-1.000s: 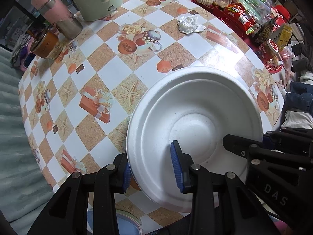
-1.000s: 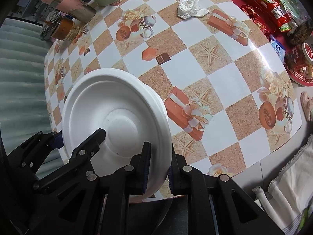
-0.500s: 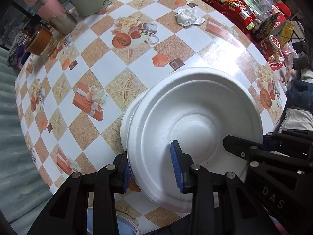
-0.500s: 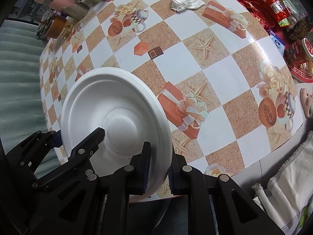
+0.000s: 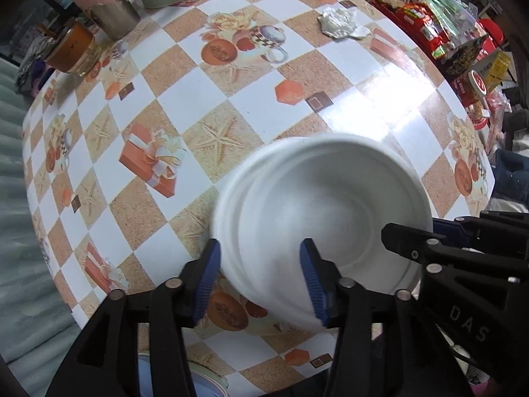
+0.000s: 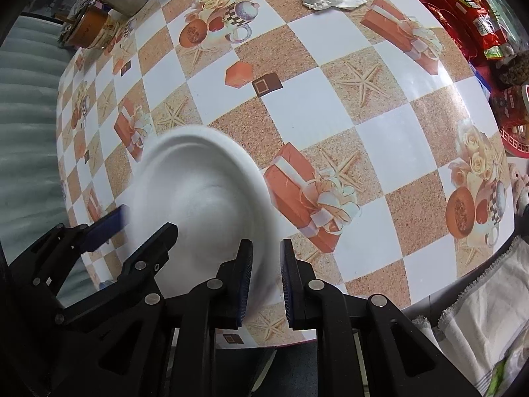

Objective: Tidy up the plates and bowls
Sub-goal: 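Open the left gripper to release the bowl into the stack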

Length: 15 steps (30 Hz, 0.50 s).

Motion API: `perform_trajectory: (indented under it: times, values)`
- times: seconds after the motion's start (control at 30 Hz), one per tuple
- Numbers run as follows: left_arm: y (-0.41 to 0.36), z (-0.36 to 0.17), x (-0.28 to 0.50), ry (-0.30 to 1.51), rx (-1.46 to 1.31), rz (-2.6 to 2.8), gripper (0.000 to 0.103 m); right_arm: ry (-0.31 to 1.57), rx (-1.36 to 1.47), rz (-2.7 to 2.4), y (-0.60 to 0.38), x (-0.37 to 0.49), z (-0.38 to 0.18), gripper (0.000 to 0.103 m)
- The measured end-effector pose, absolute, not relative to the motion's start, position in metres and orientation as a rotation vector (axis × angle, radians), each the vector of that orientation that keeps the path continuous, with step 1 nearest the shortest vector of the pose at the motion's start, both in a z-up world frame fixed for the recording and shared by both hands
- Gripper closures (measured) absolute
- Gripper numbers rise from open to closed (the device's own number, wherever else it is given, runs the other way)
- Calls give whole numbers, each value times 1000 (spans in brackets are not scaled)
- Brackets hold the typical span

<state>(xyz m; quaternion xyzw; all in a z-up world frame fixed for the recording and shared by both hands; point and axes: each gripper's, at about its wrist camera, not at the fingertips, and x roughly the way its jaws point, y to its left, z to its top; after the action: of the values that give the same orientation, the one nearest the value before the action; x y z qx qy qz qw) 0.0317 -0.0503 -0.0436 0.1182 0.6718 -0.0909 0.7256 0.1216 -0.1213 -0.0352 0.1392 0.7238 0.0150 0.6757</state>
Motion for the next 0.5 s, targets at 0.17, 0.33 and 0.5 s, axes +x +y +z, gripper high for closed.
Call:
perform_trajectory:
  times: [0.17, 0.33, 0.5]
  values:
    - [-38, -40, 37, 1497, 215, -196, 35, 1622, 300, 5, -129, 122, -32, 65]
    - [-25, -38, 35, 1532, 221, -181, 23, 1587, 339, -13, -146, 119, -24, 12]
    - [-20, -36, 25, 1537, 230, -174, 18, 1581, 286, -47, -147, 115, -24, 0]
